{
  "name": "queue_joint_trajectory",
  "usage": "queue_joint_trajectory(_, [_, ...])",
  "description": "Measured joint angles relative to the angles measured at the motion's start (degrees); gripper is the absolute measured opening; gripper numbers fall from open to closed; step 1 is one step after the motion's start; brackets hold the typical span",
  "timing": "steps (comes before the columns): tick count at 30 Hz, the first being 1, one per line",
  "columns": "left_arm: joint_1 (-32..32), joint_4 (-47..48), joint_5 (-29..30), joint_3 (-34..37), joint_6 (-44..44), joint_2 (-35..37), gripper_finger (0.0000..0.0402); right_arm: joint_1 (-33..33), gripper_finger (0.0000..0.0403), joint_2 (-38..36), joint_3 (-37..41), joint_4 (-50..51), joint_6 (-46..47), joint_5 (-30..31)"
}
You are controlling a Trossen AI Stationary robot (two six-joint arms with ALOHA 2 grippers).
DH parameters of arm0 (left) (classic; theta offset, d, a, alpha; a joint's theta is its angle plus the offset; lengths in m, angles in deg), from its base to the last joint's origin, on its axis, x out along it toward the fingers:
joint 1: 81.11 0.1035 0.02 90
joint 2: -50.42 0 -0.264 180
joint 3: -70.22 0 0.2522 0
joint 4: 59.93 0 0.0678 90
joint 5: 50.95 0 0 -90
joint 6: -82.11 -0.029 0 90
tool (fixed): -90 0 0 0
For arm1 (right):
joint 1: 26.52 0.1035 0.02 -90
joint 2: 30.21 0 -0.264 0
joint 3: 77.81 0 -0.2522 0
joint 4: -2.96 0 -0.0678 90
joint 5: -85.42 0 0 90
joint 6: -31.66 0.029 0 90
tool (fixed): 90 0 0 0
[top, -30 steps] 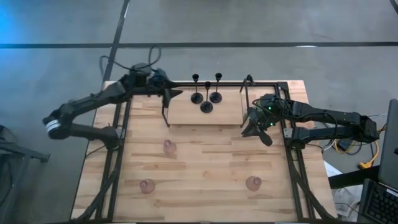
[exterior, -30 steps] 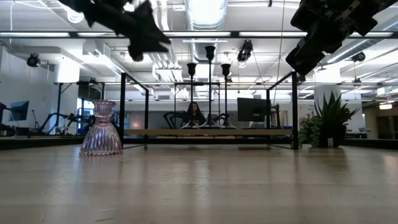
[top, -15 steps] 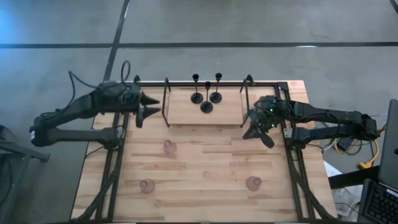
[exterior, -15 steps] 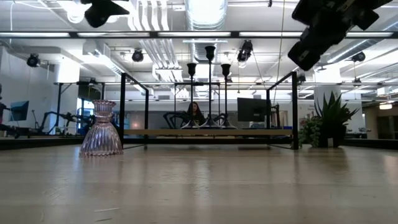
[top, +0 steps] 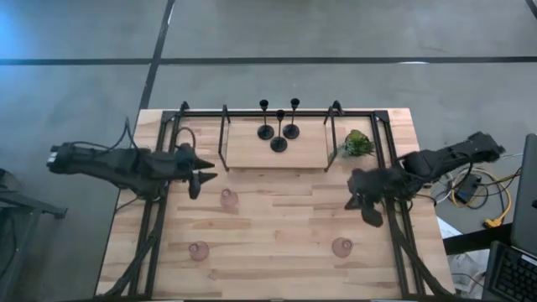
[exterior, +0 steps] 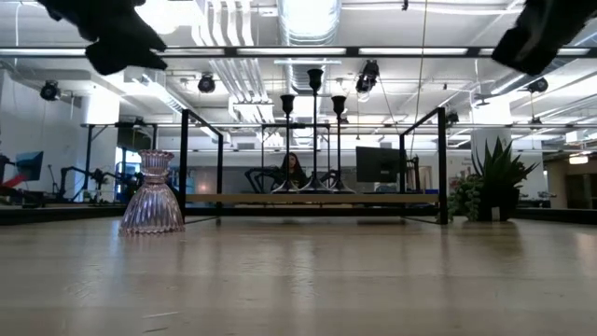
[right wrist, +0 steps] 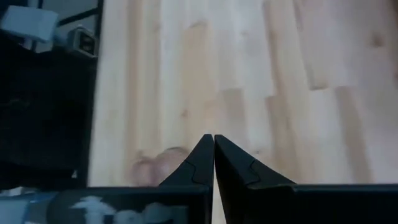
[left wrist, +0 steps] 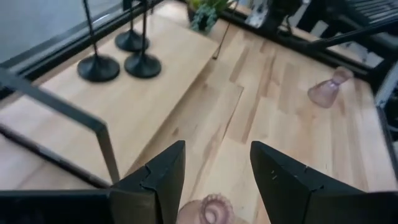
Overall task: Pick & Place candle stick holders
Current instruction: Put the bottom right purple glass candle holder on the shelf
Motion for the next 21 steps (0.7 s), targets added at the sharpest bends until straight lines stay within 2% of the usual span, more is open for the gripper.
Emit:
queue_joint_trajectory(6, [-4.4,-0.3,3.3,3.5,4.1,0.1,0.0186,14.4,0.0008,0.2,-0.8,0.1,15.5,9.1])
queue_joint_trajectory(12, [-5.1,-0.3,4.0,3.7,3.8,0.8,0.0186,26.4,0.0008,1.9,-0.2,0.8,32.5,15.9])
queue_joint_trajectory(18, [-5.1,-0.4,5.7,3.7,2.0,1.3,0.0186,37.7,0.0008,9.8,0.3,0.8,46.1,22.8])
queue_joint_trajectory(21, [-5.1,-0.5,7.3,3.7,0.9,1.4,0.0186,42.2,0.0008,15.6,0.6,0.8,54.2,23.7])
